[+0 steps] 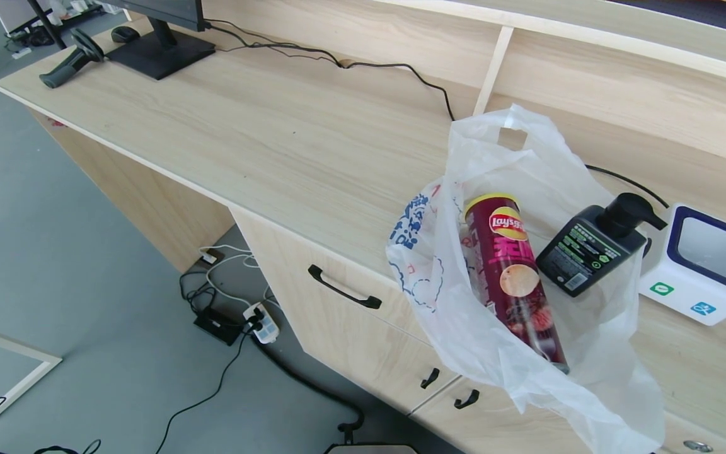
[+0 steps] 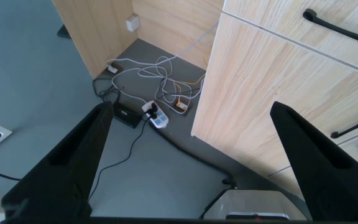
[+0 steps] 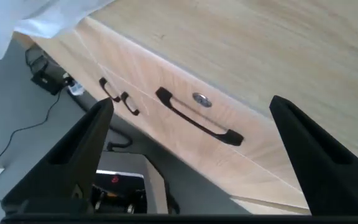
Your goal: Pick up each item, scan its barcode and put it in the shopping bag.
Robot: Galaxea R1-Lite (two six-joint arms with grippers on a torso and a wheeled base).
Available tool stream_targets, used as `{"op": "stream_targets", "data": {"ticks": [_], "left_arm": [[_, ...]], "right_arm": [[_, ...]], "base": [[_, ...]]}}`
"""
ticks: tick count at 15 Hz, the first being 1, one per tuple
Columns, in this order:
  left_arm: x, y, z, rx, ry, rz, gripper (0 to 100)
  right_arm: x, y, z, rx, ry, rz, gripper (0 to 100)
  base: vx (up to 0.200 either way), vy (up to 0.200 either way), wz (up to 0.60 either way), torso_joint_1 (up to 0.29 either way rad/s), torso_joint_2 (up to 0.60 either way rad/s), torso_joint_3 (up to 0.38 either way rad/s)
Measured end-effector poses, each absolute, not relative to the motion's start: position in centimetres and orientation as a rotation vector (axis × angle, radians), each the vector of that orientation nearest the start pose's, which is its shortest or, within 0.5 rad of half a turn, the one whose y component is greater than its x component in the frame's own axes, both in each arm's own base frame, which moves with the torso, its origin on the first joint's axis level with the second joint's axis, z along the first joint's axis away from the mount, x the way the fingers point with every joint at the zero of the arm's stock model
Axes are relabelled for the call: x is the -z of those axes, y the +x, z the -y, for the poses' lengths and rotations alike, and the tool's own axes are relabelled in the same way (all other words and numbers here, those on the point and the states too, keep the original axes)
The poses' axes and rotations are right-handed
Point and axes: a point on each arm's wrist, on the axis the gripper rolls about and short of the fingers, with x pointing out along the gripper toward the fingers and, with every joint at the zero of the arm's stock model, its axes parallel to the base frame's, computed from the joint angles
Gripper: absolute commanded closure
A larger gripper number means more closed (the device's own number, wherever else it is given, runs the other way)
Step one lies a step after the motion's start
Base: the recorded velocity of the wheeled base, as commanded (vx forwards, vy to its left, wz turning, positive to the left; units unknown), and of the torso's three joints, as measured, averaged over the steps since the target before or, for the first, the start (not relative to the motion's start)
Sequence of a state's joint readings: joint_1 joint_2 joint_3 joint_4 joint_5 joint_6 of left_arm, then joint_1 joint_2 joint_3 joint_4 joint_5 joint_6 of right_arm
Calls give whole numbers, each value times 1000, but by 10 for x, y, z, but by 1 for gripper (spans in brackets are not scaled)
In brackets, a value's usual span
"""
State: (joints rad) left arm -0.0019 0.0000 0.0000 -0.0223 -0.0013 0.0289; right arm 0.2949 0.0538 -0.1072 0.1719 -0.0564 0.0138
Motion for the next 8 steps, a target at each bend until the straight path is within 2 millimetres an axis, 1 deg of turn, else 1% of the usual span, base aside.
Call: {"op": "stream_targets", "data": {"ticks": [1,2,4,6,7,8], "left_arm": [[-78,-23,0,3,29,23,0],[-78,-23,0,3,29,23,0],[-78,-23,0,3,29,23,0],[-78,-23,0,3,29,23,0],[-78,-23,0,2,29,23,0],[-78,-23,0,2,29,23,0]], "right_arm": [[-89,-25,12,-102,-9,-107,0],[-91,-26,13,-49,-11,-98,0],[-108,-26,13,-16,-7,-79,0],[-133,-21,11,67,27,-95,0],[-139,-17,9,126,47,-118,0],[-138,-14,8,164,60,-144,0]], "base": [[0,0,0,0,0,0],[0,0,0,0,0,0],[0,0,0,0,0,0],[0,0,0,0,0,0],[0,0,0,0,0,0],[0,0,0,0,0,0]]}}
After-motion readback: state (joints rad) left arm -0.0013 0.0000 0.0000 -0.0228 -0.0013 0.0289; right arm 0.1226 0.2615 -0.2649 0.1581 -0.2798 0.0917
